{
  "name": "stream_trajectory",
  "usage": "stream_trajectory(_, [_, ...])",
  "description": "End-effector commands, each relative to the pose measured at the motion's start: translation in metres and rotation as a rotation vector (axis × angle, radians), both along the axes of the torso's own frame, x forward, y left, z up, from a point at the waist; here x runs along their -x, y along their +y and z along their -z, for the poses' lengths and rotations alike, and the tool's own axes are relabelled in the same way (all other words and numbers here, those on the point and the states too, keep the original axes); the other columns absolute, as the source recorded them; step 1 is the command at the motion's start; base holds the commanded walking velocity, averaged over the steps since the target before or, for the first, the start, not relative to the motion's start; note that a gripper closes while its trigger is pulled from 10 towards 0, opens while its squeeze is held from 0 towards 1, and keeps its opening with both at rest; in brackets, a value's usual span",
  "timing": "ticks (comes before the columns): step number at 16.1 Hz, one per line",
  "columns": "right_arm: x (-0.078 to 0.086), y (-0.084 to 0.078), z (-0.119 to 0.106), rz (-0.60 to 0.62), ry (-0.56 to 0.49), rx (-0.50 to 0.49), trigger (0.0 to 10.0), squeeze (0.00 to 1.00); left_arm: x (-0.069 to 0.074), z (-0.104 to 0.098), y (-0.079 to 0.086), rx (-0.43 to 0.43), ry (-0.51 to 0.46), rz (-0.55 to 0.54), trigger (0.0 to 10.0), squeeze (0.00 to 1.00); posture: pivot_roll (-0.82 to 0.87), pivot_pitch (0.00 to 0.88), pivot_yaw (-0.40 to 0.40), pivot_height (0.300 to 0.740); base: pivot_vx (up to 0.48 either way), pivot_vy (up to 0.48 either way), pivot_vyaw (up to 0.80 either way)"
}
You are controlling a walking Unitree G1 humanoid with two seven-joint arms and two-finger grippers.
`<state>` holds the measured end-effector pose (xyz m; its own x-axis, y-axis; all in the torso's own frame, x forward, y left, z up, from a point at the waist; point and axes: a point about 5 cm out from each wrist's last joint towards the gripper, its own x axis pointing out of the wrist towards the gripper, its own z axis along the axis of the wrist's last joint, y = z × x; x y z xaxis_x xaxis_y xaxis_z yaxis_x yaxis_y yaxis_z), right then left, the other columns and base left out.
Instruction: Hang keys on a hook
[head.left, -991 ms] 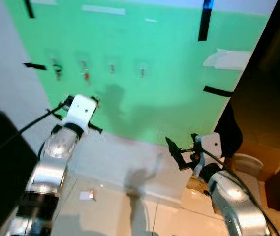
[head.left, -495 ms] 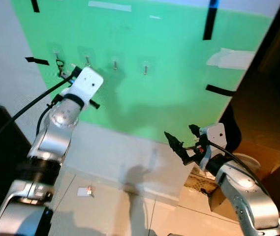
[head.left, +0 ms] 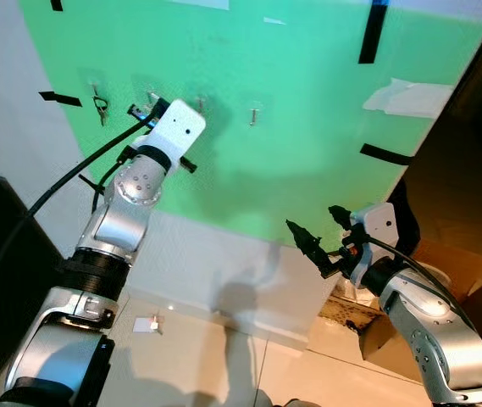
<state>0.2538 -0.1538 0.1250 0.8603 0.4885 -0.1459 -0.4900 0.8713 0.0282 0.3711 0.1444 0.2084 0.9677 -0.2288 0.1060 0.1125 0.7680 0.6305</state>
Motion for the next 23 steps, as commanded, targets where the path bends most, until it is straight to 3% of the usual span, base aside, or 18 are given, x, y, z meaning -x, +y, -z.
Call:
stream_trajectory(1, [0.001,-0.002,-0.004,-0.006,-0.005,0.000,10.0,0.00,-0.002,-0.004,-0.004,0.007,-0.014,0.007,10.0,0.00,-0.11,0.000,-0.032,0.740,0.000,0.000,0.00])
stream_trajectory(11, [-0.005,-0.006,-0.012,-0.007,-0.025,0.005,10.0,0.00,-0.006,-0.010,-0.017,-0.009,-0.067,0.050,10.0,0.00,-0.11,0.000,-0.062,0.740,0.000,0.000,0.00])
stream_trajectory(18, [-0.004,-0.007,-0.012,-0.007,-0.021,0.005,10.0,0.00,0.002,-0.022,-0.019,0.011,-0.169,0.049,10.0,0.00,-0.11,0.000,-0.065,0.740,0.000,0.000,0.00])
stream_trajectory(23, [-0.004,-0.007,-0.011,-0.008,-0.020,0.008,10.0,0.00,-0.002,-0.014,-0.017,0.017,-0.111,0.036,10.0,0.00,-0.12,0.000,-0.066,0.740,0.000,0.000,0.00])
